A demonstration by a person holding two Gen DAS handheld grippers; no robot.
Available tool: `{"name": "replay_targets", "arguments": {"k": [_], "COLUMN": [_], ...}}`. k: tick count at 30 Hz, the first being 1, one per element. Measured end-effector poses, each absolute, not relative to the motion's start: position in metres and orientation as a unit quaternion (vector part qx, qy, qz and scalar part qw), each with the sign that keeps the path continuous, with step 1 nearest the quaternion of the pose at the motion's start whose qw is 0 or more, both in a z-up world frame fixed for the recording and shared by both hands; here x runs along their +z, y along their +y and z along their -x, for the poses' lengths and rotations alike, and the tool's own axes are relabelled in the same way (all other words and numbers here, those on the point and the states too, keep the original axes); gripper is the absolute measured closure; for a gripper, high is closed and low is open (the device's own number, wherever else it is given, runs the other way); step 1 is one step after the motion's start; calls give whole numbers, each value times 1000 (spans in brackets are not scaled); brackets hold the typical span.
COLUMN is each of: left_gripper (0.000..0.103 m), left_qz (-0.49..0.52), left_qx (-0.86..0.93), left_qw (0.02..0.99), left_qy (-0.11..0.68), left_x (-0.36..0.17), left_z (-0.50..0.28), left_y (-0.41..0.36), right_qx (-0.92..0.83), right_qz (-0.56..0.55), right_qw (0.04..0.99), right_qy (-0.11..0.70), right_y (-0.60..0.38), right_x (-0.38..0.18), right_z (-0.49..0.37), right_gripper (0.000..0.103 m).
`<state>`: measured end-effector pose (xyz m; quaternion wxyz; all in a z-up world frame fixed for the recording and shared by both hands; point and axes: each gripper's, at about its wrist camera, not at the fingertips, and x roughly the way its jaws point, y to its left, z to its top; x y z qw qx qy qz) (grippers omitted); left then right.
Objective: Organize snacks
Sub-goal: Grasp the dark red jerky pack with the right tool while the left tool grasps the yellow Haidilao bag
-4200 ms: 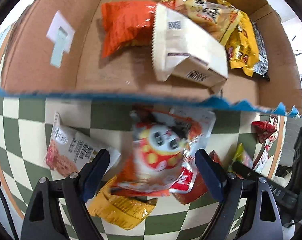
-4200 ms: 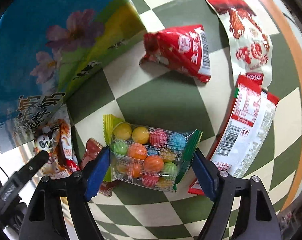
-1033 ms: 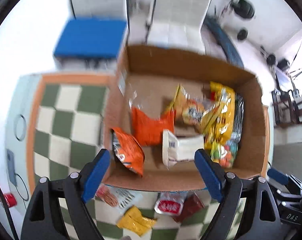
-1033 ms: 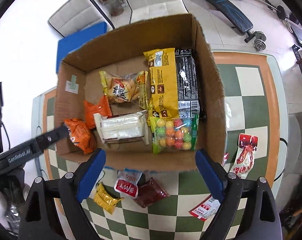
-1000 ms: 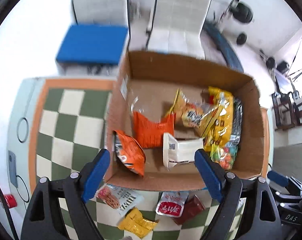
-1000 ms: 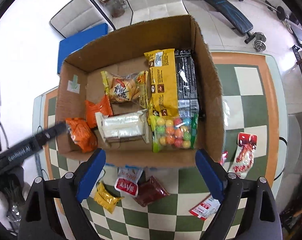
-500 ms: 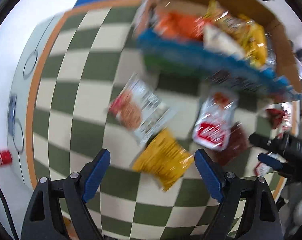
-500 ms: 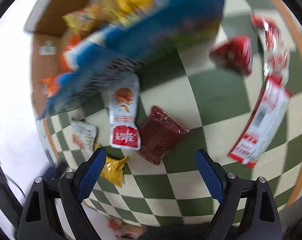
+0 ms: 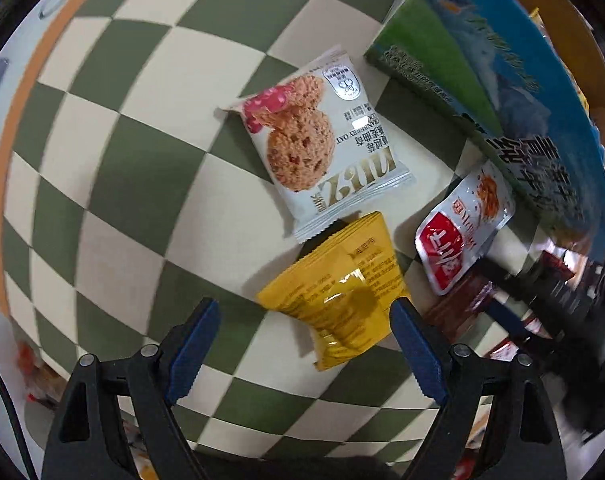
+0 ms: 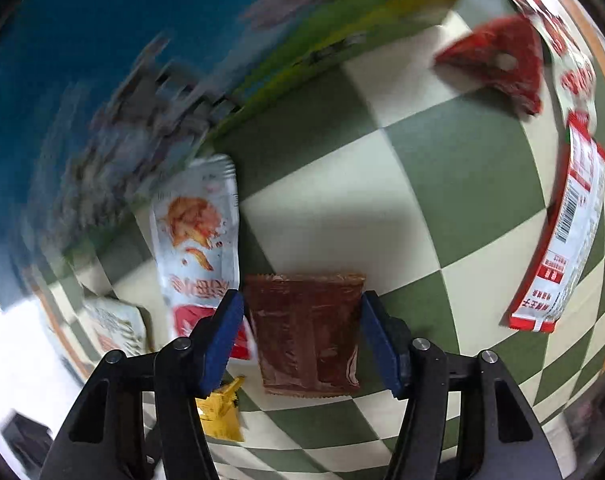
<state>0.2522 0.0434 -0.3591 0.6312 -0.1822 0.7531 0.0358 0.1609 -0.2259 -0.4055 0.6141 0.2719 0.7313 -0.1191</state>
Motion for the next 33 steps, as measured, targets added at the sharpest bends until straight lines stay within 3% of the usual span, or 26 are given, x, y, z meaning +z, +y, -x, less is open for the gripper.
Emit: {"name": "replay_targets", "arguments": {"k": [6,14,33], "left_gripper": [17,17,18], "left_qz": [232,262,-1], "left_qx": [19,39,-7], "left_qw": [599,553,604], "left_qy": [766,790,797], "left_x": [-376,-406,-403], "left_z": [-262,-273,-250], "left_y": [42,35,-27], "right_qx": [-39,-17,-21], "right_qz": [-134,-136,-173], "right_qw": [625,612,596], "right_qy": [768,779,784], "right_y": [-199,-207,-222], "right_x": [-407,-408,-409], "right_z": [-150,-127,-84], "right_gripper": [42,40,35]}}
